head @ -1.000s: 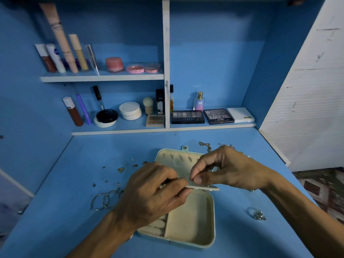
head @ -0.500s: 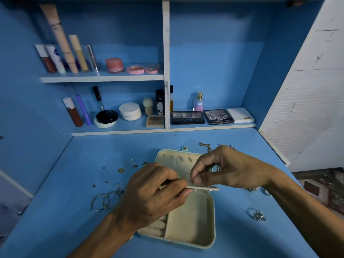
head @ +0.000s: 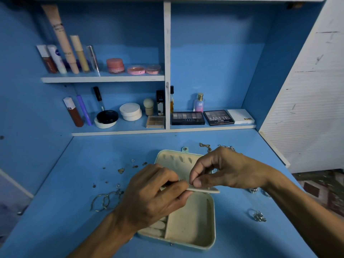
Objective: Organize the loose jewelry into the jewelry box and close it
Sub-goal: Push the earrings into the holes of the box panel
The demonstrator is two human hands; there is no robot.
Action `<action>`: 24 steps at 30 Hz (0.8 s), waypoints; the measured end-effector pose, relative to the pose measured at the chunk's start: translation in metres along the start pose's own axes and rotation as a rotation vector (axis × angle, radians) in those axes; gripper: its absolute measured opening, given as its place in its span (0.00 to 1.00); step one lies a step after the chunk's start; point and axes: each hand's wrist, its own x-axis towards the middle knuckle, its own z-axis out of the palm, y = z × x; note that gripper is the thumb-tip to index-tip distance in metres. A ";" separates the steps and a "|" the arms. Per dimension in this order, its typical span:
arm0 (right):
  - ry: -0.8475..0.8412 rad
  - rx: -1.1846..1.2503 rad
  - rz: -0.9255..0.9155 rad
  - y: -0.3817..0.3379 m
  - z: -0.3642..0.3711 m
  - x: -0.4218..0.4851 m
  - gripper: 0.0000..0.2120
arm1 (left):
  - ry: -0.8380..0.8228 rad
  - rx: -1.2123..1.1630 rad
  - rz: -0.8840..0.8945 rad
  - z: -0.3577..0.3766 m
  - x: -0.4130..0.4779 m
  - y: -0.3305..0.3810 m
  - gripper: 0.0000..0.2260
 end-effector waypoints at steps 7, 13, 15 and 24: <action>-0.023 -0.009 0.006 -0.001 -0.002 0.003 0.05 | 0.001 -0.004 -0.008 0.001 -0.001 0.000 0.08; -0.022 0.044 0.010 0.002 -0.002 0.003 0.05 | 0.002 -0.010 -0.009 0.002 -0.001 0.000 0.07; -0.025 0.051 0.009 0.002 -0.002 0.004 0.06 | -0.001 -0.018 -0.003 0.002 -0.002 0.000 0.07; -0.043 0.091 0.055 0.002 -0.004 0.004 0.06 | -0.003 -0.011 -0.008 0.003 -0.003 0.000 0.07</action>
